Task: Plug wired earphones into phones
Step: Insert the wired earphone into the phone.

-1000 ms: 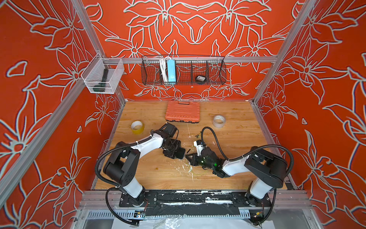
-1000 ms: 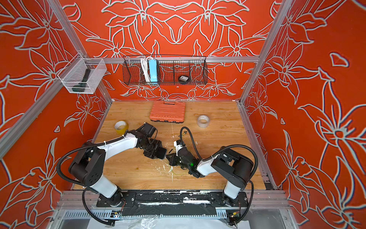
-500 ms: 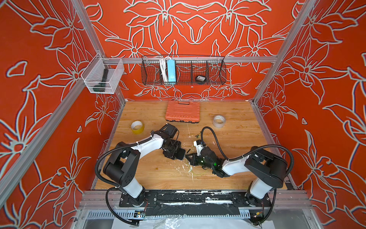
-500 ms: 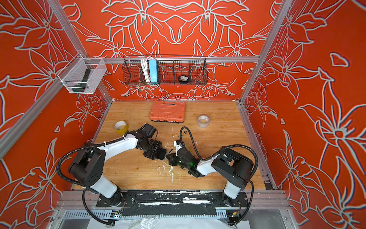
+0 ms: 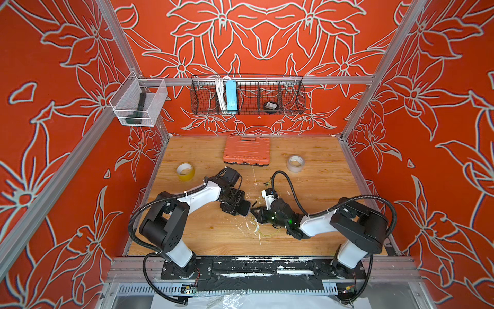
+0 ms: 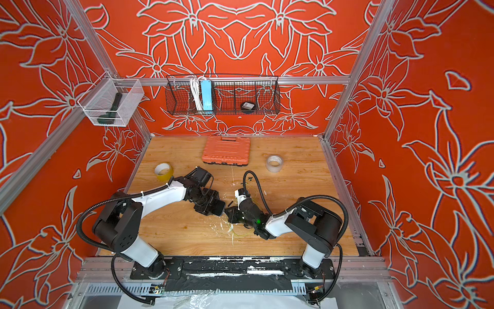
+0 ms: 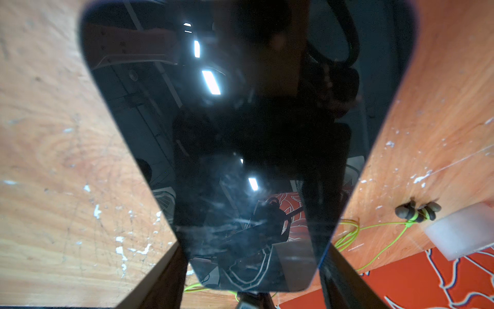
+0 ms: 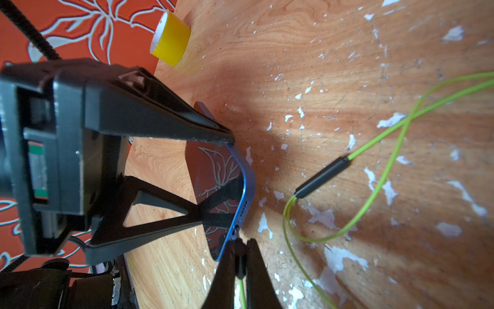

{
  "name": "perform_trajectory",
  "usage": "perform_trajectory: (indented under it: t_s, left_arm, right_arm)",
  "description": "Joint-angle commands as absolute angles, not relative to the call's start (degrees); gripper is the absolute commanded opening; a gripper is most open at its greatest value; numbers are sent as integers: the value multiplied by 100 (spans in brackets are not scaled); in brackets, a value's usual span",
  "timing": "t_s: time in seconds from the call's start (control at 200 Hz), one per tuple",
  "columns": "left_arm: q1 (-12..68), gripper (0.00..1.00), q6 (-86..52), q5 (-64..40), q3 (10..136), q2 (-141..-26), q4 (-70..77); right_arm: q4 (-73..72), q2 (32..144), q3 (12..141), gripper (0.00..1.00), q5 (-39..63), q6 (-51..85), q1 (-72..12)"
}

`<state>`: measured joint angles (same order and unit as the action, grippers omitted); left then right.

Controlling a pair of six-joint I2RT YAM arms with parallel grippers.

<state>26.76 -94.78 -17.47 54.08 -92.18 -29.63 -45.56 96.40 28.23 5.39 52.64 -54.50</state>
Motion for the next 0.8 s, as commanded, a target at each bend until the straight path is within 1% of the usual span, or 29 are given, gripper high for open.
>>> perform_trajectory:
  t_s: [0.0, 0.33, 0.796]
  left_arm:
    - [2786, 57, -9659, -2078, 5344, -9021, -2831]
    - [2838, 57, -9729, -2084, 5292, -8835, -2751]
    - [2848, 57, -9869, -2133, 5104, -8551, -2557]
  right_arm:
    - [-4543, 9637, 2976, 0, 407, 5288, -5484]
    - [-4596, 9629, 2988, 0, 421, 5438, -5451]
    - [-5267, 9713, 2817, 0, 659, 5805, -5353]
